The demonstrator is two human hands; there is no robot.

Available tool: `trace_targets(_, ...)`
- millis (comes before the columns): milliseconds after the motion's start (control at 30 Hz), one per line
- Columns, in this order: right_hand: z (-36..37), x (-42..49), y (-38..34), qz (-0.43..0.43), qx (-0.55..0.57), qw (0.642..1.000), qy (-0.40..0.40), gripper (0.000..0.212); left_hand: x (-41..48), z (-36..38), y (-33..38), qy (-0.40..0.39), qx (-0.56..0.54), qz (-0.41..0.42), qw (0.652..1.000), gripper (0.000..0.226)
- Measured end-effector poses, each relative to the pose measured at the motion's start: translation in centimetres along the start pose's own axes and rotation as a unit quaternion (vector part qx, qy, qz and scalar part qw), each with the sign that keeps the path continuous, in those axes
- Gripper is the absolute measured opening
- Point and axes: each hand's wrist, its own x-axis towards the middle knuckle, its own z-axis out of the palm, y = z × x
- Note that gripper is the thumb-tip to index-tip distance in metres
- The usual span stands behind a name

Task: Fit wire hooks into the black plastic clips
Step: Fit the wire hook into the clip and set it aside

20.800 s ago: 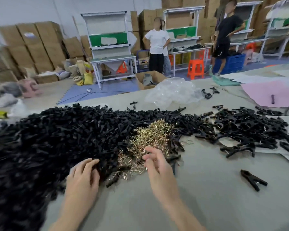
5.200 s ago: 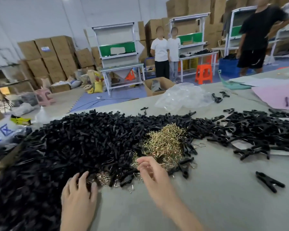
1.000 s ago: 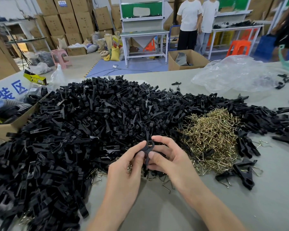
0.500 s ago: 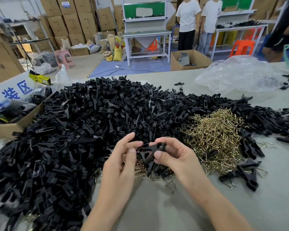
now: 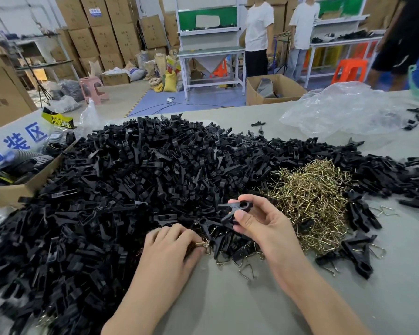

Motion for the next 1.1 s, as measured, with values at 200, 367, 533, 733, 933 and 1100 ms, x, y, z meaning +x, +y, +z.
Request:
trace_targets(200,-0.2,0.2,0.1,0.004,0.005,1.000,0.001,0.024,0.0,0.0,-0.1,0.088,-0.073,0.001,0.993,0.008)
trace_targets(367,-0.1,0.2,0.3,0.000,0.016,1.000,-0.016,0.024,0.2,-0.5,0.3,0.113,-0.212,-0.054,0.969,0.030)
trace_targets(533,0.0,0.2,0.7,0.001,0.050,0.996,-0.080,0.025,0.1,-1.2,2.2,0.106,-0.421,-0.140,0.890,0.020)
trace_targets(733,0.5,0.4,1.3,0.013,0.113,0.991,-0.066,0.028,0.1,-1.5,3.4,0.005,-0.566,-0.197,0.801,0.018)
trace_targets(933,0.6,0.1,1.2,0.063,0.168,0.975,-0.128,0.032,0.1,-1.7,3.9,-0.058,-0.662,-0.194,0.722,0.028)
trace_targets(1100,0.6,-0.1,1.3,0.080,0.161,0.973,-0.146,0.035,0.1,-1.5,4.4,-0.066,-0.697,-0.220,0.679,0.021)
